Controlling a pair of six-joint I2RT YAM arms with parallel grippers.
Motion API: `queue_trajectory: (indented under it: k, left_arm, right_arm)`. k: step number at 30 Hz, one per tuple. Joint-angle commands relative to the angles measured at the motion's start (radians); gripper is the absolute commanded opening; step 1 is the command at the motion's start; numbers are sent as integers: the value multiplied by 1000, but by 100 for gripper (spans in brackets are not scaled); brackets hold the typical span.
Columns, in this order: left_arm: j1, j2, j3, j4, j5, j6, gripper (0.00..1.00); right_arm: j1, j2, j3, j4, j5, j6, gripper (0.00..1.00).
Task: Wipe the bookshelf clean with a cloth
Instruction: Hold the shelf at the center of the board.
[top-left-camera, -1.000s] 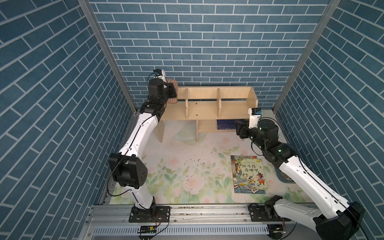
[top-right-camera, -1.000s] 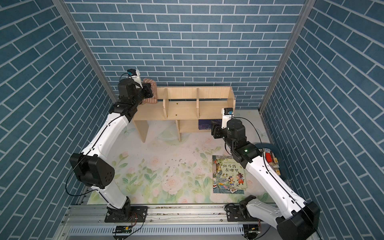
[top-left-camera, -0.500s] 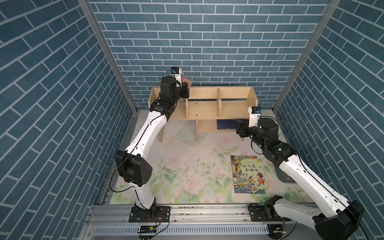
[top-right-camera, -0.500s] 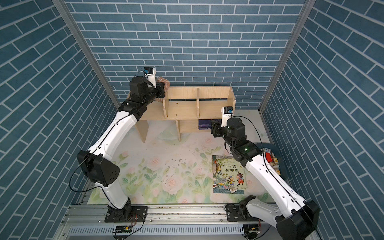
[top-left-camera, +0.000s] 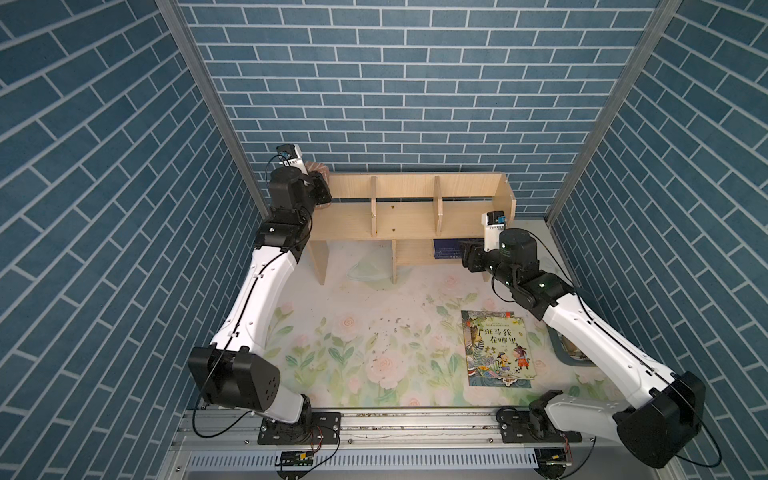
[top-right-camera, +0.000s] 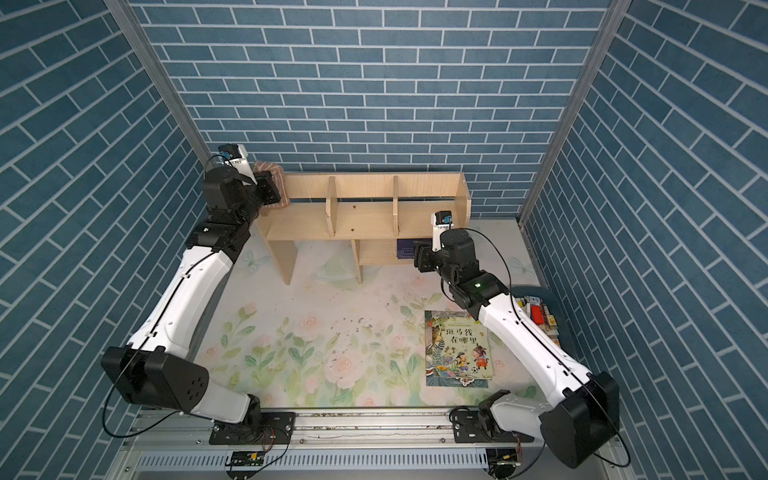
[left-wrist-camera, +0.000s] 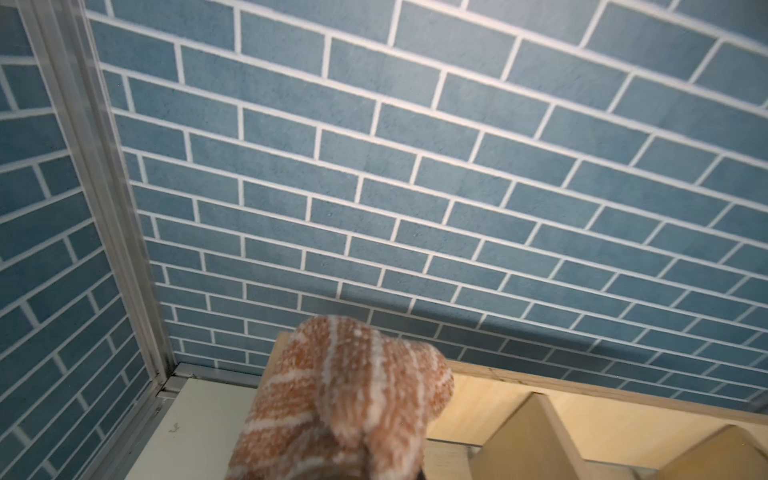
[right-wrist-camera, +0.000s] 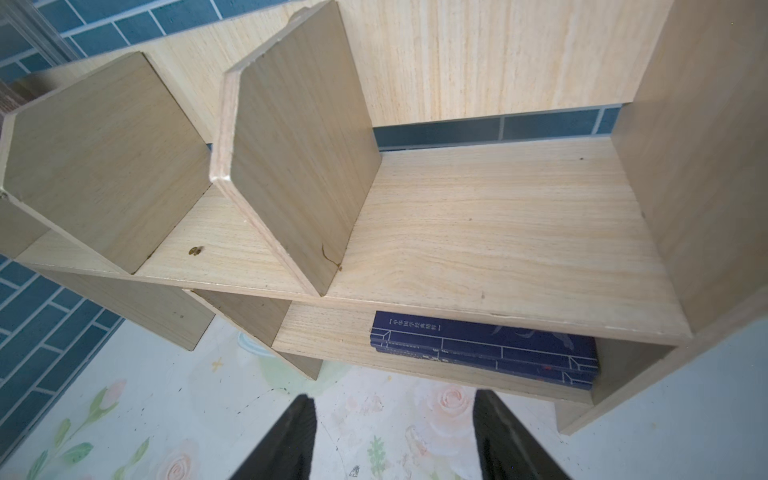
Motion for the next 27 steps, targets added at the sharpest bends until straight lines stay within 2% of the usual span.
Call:
queue_trajectory:
  k: [1, 5, 12, 19, 27]
  left_arm:
    - [-2, -36, 3, 9, 15, -42, 0]
    - [-3, -56, 69, -88, -38, -57, 0]
    - [-3, -100, 102, -137, -143, -70, 0]
    - [-3, -68, 127, -132, -118, -76, 0]
    - [-3, 58, 306, -178, -52, -45, 0]
  right_arm:
    - [16, 32, 52, -17, -50, -18, 65]
    - [18, 50, 50, -21, -90, -78, 66]
    - [10, 43, 46, -25, -197, -82, 67]
    - [10, 7, 23, -19, -199, -77, 67]
    - [10, 23, 29, -13, -175, -85, 67]
